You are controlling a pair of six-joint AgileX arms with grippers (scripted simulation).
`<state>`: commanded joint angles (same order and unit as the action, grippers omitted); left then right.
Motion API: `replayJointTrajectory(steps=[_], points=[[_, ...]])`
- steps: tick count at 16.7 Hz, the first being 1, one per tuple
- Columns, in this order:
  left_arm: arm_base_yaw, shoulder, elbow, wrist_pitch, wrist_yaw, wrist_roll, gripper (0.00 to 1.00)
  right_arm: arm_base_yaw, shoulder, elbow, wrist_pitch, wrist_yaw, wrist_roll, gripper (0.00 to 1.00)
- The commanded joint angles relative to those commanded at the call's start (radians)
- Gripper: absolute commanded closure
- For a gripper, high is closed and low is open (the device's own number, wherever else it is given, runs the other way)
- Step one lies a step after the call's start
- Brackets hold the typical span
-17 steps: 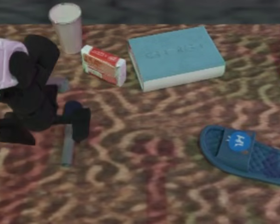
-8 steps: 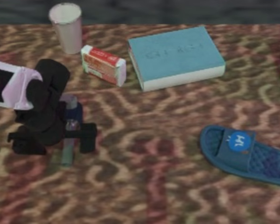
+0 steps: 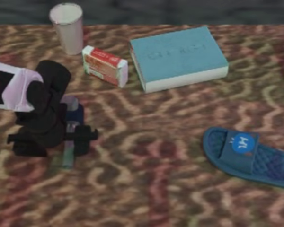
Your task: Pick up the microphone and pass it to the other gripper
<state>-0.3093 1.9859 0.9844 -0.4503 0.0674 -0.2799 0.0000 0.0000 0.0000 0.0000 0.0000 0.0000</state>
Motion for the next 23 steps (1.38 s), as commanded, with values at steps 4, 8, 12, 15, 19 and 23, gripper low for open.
replayJointTrajectory(steps=[4, 8, 12, 15, 19, 23], points=[[0.0, 0.0, 0.0, 0.0, 0.0, 0.0, 0.75, 0.0, 0.0, 0.0, 0.0, 0.0, 0.0, 0.0], [0.0, 0.0, 0.0, 0.0, 0.0, 0.0, 1.0, 0.0, 0.0, 0.0, 0.0, 0.0, 0.0, 0.0], [0.0, 0.0, 0.0, 0.0, 0.0, 0.0, 1.0, 0.0, 0.0, 0.0, 0.0, 0.0, 0.0, 0.0], [0.0, 0.0, 0.0, 0.0, 0.0, 0.0, 1.0, 0.0, 0.0, 0.0, 0.0, 0.0, 0.0, 0.0], [0.011, -0.065, 0.002, -0.018, -0.061, 0.058, 1.0, 0.0, 0.0, 0.0, 0.0, 0.0, 0.0, 0.0], [0.017, -0.094, -0.032, 0.168, 0.021, 0.09, 1.0, 0.0, 0.0, 0.0, 0.0, 0.0, 0.0, 0.0]])
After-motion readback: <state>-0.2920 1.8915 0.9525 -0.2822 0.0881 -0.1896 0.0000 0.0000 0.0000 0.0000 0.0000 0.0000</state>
